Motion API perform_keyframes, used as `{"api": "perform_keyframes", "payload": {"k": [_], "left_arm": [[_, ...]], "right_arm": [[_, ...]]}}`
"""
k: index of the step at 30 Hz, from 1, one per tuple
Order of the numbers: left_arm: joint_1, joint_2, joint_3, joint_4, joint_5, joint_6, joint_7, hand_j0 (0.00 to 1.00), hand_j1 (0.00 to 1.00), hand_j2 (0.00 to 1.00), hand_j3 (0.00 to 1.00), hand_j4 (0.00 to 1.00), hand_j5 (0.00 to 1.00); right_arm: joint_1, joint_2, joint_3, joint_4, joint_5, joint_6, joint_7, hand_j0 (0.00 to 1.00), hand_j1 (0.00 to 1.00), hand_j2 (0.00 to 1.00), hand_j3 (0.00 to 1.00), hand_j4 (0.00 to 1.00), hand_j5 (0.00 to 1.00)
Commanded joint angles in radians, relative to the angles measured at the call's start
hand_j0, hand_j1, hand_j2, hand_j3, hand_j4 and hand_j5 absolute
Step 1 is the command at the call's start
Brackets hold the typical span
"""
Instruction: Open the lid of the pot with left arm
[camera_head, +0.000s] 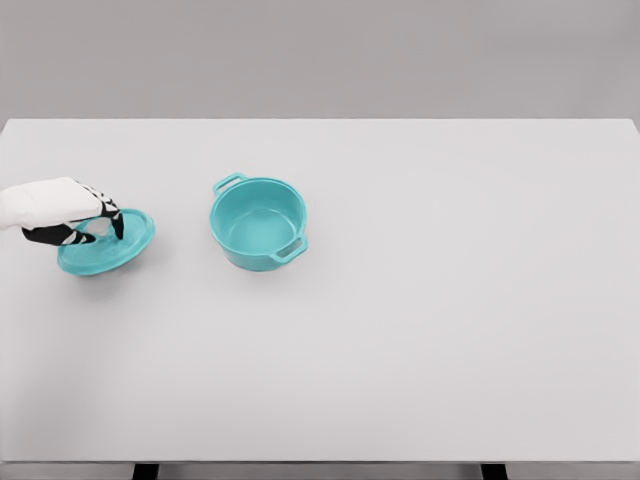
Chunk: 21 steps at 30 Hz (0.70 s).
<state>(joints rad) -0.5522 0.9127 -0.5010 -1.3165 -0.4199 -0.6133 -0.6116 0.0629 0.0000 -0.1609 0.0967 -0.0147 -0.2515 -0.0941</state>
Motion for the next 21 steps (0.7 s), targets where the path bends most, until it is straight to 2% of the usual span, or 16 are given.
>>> {"api": "perform_keyframes", "payload": {"k": [1,2,9,11,13,15,16,18,19,21], "left_arm": [[-0.002,0.002,0.015,0.0,0.004,0.002,0.001,0.72,0.72,0.72,0.72,0.72,0.72],[0.0,0.0,0.032,0.0,0.004,0.002,0.001,1.0,1.0,1.0,1.0,1.0,1.0],[0.012,-0.015,0.038,0.0,0.004,0.002,0.001,1.0,1.0,1.0,1.0,1.0,1.0],[0.012,-0.017,0.122,0.0,0.006,0.002,0.001,1.0,1.0,1.0,1.0,1.0,1.0],[0.018,-0.017,0.26,0.01,0.018,0.002,0.001,1.0,1.0,1.0,1.0,1.0,1.0],[0.038,-0.023,0.369,0.023,0.055,0.002,0.001,1.0,1.0,1.0,1.0,1.0,1.0],[0.067,-0.021,0.392,0.045,0.124,0.002,0.001,1.0,1.0,1.0,1.0,1.0,1.0],[0.081,-0.032,0.381,0.049,0.125,0.002,0.001,1.0,1.0,1.0,1.0,1.0,1.0],[0.08,-0.09,0.378,0.049,0.119,0.002,0.001,1.0,1.0,1.0,1.0,1.0,1.0],[0.078,-0.136,0.374,0.034,0.116,0.002,0.001,1.0,1.0,1.0,1.0,1.0,1.0]], "right_arm": [[0.0,0.0,0.0,0.0,-0.001,0.0,0.001,1.0,1.0,1.0,1.0,1.0,1.0],[0.0,0.0,0.0,0.0,-0.001,0.0,0.001,1.0,1.0,1.0,1.0,1.0,1.0],[0.0,0.0,0.0,0.0,-0.001,0.0,0.001,1.0,1.0,1.0,1.0,1.0,1.0],[0.0,0.0,0.0,0.0,-0.001,0.0,0.001,1.0,1.0,1.0,1.0,1.0,1.0],[0.0,0.0,0.0,0.0,-0.001,0.0,0.001,1.0,1.0,1.0,1.0,1.0,1.0],[0.0,0.0,0.0,0.0,-0.001,0.0,-0.001,1.0,1.0,1.0,1.0,1.0,1.0],[0.0,0.0,0.0,0.0,-0.001,0.0,0.001,1.0,1.0,1.0,1.0,1.0,1.0],[0.0,0.0,0.0,0.0,-0.001,0.0,-0.001,1.0,1.0,1.0,1.0,1.0,1.0],[0.0,0.0,0.0,0.0,-0.001,0.0,0.001,1.0,1.0,1.0,1.0,1.0,1.0],[0.0,0.0,0.0,0.0,-0.001,0.0,-0.001,1.0,1.0,1.0,1.0,1.0,1.0]]}}
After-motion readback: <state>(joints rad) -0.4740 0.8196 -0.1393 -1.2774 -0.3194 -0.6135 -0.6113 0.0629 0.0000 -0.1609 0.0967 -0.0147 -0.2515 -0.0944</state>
